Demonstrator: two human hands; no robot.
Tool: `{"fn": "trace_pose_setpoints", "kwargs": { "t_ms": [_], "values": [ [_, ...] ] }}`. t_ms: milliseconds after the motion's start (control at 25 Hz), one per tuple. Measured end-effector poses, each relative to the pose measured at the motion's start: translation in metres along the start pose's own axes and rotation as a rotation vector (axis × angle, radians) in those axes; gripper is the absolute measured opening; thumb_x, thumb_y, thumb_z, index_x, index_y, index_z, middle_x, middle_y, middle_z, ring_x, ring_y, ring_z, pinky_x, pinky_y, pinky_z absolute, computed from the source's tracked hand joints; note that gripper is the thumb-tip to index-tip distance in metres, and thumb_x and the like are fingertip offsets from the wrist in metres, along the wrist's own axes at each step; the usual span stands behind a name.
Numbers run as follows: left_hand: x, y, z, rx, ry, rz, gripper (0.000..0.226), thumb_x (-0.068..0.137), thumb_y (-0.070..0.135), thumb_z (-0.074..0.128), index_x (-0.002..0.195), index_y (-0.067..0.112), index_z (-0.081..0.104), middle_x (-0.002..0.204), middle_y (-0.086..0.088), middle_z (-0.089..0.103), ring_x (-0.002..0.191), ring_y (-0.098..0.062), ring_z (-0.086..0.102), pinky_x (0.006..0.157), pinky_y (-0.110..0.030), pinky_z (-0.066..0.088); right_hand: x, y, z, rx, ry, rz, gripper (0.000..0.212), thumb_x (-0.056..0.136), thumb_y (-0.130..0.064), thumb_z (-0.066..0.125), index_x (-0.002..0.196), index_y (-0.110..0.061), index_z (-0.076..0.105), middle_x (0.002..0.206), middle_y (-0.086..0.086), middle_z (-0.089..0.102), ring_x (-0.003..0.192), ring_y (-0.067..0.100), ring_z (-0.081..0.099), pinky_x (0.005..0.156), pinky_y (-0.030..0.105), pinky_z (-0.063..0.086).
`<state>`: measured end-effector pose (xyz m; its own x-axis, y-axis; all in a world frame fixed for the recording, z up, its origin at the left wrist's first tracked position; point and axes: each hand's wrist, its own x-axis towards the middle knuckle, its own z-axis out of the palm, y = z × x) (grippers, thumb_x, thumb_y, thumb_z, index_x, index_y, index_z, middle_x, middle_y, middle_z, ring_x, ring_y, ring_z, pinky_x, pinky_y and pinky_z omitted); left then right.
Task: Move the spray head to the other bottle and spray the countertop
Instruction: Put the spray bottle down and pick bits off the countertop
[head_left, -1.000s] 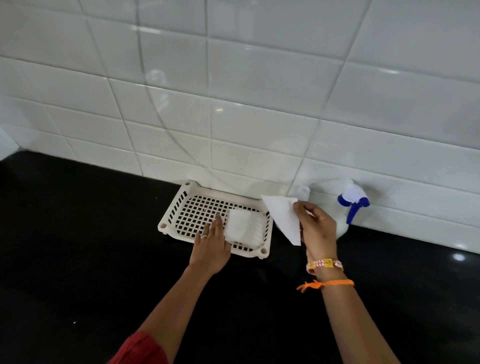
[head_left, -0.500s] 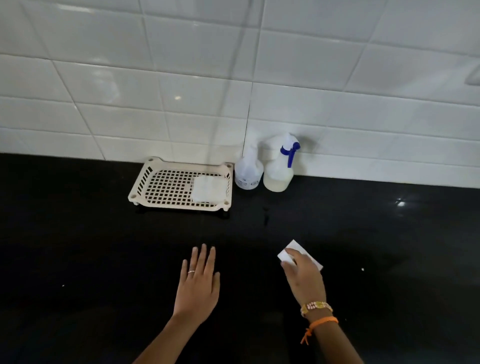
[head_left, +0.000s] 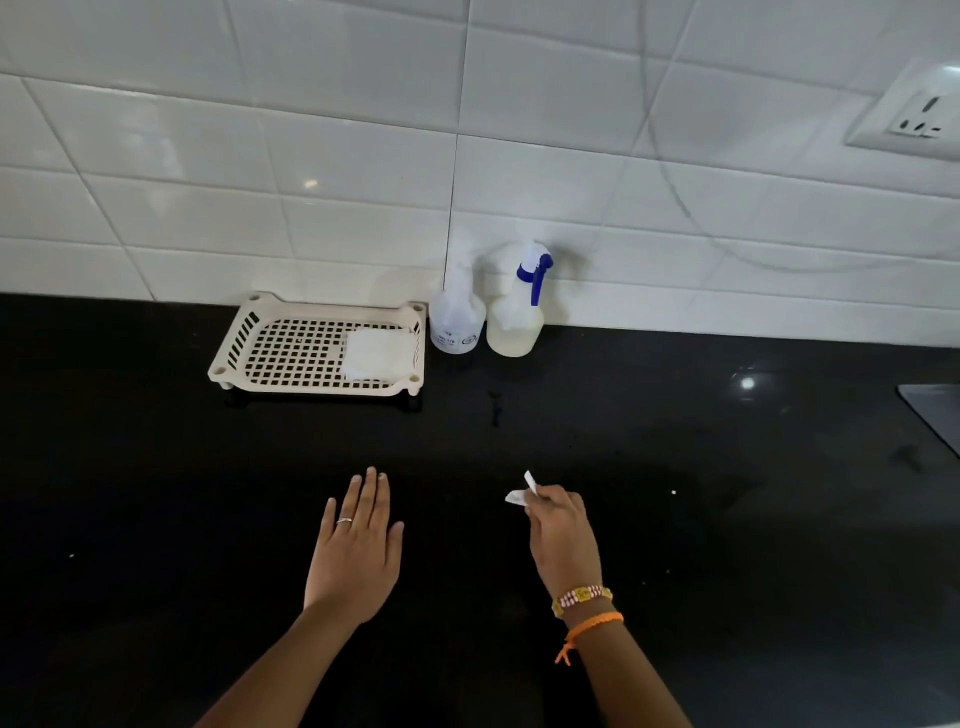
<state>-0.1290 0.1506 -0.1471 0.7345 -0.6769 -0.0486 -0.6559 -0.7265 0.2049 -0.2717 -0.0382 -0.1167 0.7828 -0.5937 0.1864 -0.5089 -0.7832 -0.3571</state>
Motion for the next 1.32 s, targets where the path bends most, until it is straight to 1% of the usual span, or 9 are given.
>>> {"fn": "trace_pose_setpoints", "kwargs": {
  "t_ms": [80, 240, 360, 560, 800, 920, 1080, 1200, 1320],
  "values": [
    [0.001, 0.001, -0.002, 0.003, -0.006, 0.002, 0.073, 0.079, 0.049, -0.016, 0.144, 0.016, -0.014, 0.154, 0.0, -0.014, 0.14, -0.014, -0.014, 0.117, -0.036, -0.003, -0.003, 0.029, -0.01, 0.013, 0.079, -0.023, 0.027, 0.079, 0.0, 0.066, 0.099, -0.017, 0.072, 0.092, 0.0, 0.072, 0.086, 0.02, 0.061, 0.071, 0.029, 0.053],
    [0.001, 0.002, -0.004, 0.016, 0.005, -0.01, 0.069, 0.085, 0.048, -0.009, 0.145, 0.014, -0.01, 0.157, -0.001, -0.008, 0.141, -0.014, -0.012, 0.116, -0.037, -0.002, 0.002, 0.071, -0.02, 0.175, 0.246, 0.551, 0.028, 0.084, -0.001, 0.062, 0.112, -0.004, 0.066, 0.099, 0.015, 0.067, 0.084, 0.027, 0.064, 0.074, 0.036, 0.054],
    [0.002, 0.001, -0.003, 0.0, -0.009, -0.004, 0.066, 0.09, 0.046, 0.0, 0.146, 0.014, -0.005, 0.159, -0.001, -0.003, 0.144, -0.015, -0.007, 0.118, -0.038, 0.0, 0.004, -0.002, 0.02, 0.108, 0.211, 0.307, 0.012, 0.082, -0.001, 0.064, 0.09, -0.003, 0.072, 0.087, 0.014, 0.06, 0.073, 0.028, 0.06, 0.066, 0.037, 0.054],
    [0.0, -0.001, -0.005, -0.03, -0.007, 0.019, 0.067, 0.088, 0.043, -0.003, 0.148, 0.012, -0.003, 0.159, -0.002, -0.003, 0.144, -0.015, -0.008, 0.117, -0.037, -0.002, -0.028, -0.068, 0.039, 0.107, -0.032, -0.084, 0.023, 0.088, -0.016, 0.054, 0.107, -0.022, 0.067, 0.084, 0.001, 0.056, 0.074, 0.016, 0.053, 0.064, 0.018, 0.038],
    [0.0, 0.001, -0.006, -0.015, -0.009, -0.001, 0.058, 0.098, 0.037, 0.014, 0.148, 0.013, -0.006, 0.159, -0.002, -0.005, 0.146, -0.017, -0.006, 0.119, -0.039, 0.0, -0.048, 0.081, -0.037, -0.031, 0.212, 0.596, 0.022, 0.087, -0.002, 0.057, 0.104, -0.002, 0.07, 0.087, 0.016, 0.056, 0.067, 0.019, 0.048, 0.063, 0.025, 0.035],
    [0.0, 0.001, -0.007, -0.014, -0.013, 0.0, 0.058, 0.098, 0.036, 0.014, 0.147, 0.013, -0.007, 0.159, -0.001, -0.006, 0.146, -0.016, -0.007, 0.118, -0.038, -0.001, -0.049, -0.002, 0.001, -0.039, 0.155, 0.327, 0.015, 0.076, -0.001, 0.065, 0.09, -0.003, 0.071, 0.081, 0.012, 0.058, 0.066, 0.023, 0.056, 0.057, 0.027, 0.045],
    [-0.001, 0.002, -0.006, -0.033, -0.021, -0.01, 0.058, 0.098, 0.035, 0.017, 0.147, 0.012, -0.004, 0.159, -0.001, -0.004, 0.145, -0.014, -0.007, 0.118, -0.038, -0.002, -0.09, -0.102, 0.028, 0.05, -0.083, -0.132, 0.035, 0.07, -0.015, 0.07, 0.104, -0.021, 0.063, 0.086, -0.004, 0.059, 0.069, 0.009, 0.056, 0.049, 0.013, 0.045],
    [-0.001, 0.002, -0.007, -0.023, -0.024, -0.014, 0.058, 0.098, 0.036, 0.016, 0.147, 0.013, -0.005, 0.158, 0.0, -0.005, 0.145, -0.014, -0.008, 0.119, -0.038, -0.001, -0.09, -0.022, 0.007, 0.013, -0.091, -0.204, 0.018, 0.08, -0.019, 0.065, 0.097, -0.026, 0.068, 0.085, -0.006, 0.06, 0.071, 0.01, 0.057, 0.058, 0.016, 0.044],
    [-0.001, 0.003, -0.007, -0.002, -0.019, -0.038, 0.058, 0.098, 0.037, 0.016, 0.148, 0.014, -0.004, 0.159, 0.0, -0.004, 0.145, -0.014, -0.007, 0.119, -0.038, 0.0, -0.09, 0.096, -0.043, -0.082, 0.069, 0.098, 0.022, 0.078, -0.001, 0.064, 0.094, -0.012, 0.073, 0.087, 0.008, 0.065, 0.073, 0.026, 0.063, 0.067, 0.028, 0.05]
  ]
}}
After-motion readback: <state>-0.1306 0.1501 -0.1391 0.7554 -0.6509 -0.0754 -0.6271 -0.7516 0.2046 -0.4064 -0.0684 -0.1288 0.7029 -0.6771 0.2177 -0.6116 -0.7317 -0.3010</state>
